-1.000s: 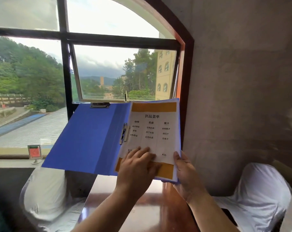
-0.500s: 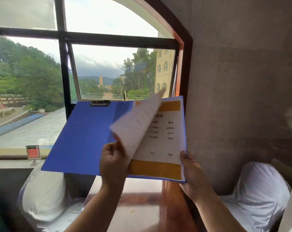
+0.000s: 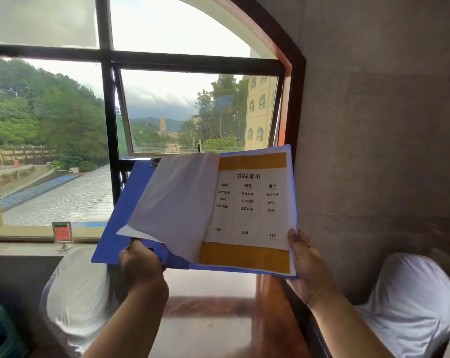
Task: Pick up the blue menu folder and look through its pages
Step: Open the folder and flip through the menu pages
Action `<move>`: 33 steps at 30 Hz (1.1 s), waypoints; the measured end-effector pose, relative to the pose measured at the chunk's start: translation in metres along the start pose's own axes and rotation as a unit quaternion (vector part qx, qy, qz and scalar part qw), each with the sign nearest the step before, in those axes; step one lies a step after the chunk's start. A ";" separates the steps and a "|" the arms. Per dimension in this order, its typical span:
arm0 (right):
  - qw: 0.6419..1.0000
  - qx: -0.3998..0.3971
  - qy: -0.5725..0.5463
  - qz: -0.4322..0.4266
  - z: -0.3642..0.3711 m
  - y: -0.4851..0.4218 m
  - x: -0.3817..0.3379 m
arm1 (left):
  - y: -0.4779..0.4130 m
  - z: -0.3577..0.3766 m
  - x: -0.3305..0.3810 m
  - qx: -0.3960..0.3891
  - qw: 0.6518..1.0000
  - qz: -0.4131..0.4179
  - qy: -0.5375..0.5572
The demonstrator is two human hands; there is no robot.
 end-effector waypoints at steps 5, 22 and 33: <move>1.000 0.017 -0.002 0.001 -0.004 0.000 0.001 | 0.022 -0.004 0.035 0.003 0.873 0.455 -0.175; 0.999 0.022 -0.024 0.012 0.020 0.016 -0.005 | 0.100 0.046 -0.050 -0.360 0.519 0.592 -0.501; 0.998 0.064 -0.001 -0.009 0.003 0.011 -0.011 | 0.068 0.037 -0.022 -0.223 0.789 0.489 -0.297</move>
Point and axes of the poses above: each hand's wrist, its own y-axis away from the middle knuckle, its own z-axis out of the palm, x = y × z, the point moved 3 cm from there along -y, towards the middle knuckle, and after that the axes turned 7 degrees about x, right-handed, at the moved point
